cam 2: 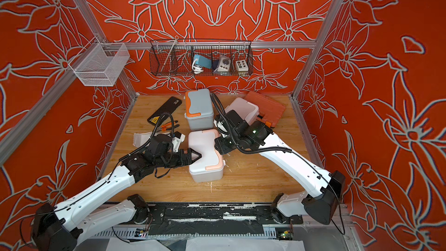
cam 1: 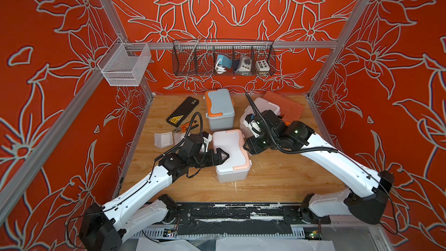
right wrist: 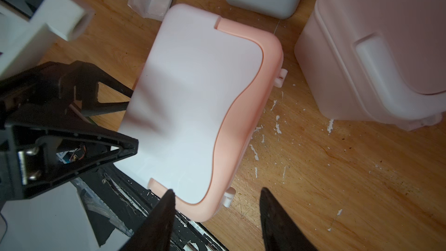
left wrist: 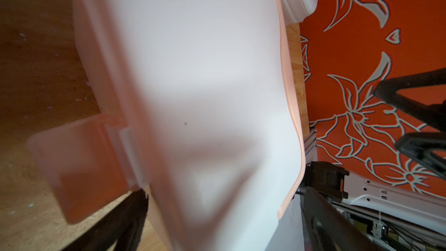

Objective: Open first aid kits and take out gauze
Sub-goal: Close the lid of the first aid kit, then fasten the fastener of the first aid kit.

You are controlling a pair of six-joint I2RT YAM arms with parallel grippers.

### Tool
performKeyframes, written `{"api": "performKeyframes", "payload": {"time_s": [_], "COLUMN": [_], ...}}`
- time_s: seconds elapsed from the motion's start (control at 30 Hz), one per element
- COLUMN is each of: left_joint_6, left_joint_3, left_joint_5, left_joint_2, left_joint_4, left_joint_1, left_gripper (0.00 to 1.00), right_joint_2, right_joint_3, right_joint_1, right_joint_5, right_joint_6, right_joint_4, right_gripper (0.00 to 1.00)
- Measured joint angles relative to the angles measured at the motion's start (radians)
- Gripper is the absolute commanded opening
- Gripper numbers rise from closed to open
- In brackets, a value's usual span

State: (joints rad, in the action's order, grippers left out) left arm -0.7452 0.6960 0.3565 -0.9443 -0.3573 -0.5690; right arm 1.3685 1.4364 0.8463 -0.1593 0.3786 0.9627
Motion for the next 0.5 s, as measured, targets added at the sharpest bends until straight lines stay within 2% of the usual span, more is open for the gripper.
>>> {"api": "performKeyframes", "payload": {"time_s": [0.1,0.2,0.33,0.5], "left_joint_6": [0.01,0.032,0.053,0.037], "left_joint_3": [-0.006,-0.024,-0.095,-0.225], "left_joint_5": [-0.012,0.008,0.101,0.258], "left_joint_2": [0.061,0.116,0.15,0.149], "left_joint_4": [-0.016,-0.023,-0.01,0.077], "left_joint_1": [0.06,0.169,0.321,0.425], "left_gripper": [0.98,0.98,0.97,0.97], "right_joint_2": [0.045,0.108,0.202,0.292], "right_joint_3": [0.032,0.068,0.142,0.227], "right_joint_1": [0.003,0.014,0.05,0.088], "right_joint_5": [-0.042,-0.082,-0.109,-0.112], "right_joint_6": [-0.003,-0.005,-0.013,-0.027], "right_joint_4": [0.0,0.002,0.018,0.049], "right_gripper": [0.42,0.34,0.24,0.15]}}
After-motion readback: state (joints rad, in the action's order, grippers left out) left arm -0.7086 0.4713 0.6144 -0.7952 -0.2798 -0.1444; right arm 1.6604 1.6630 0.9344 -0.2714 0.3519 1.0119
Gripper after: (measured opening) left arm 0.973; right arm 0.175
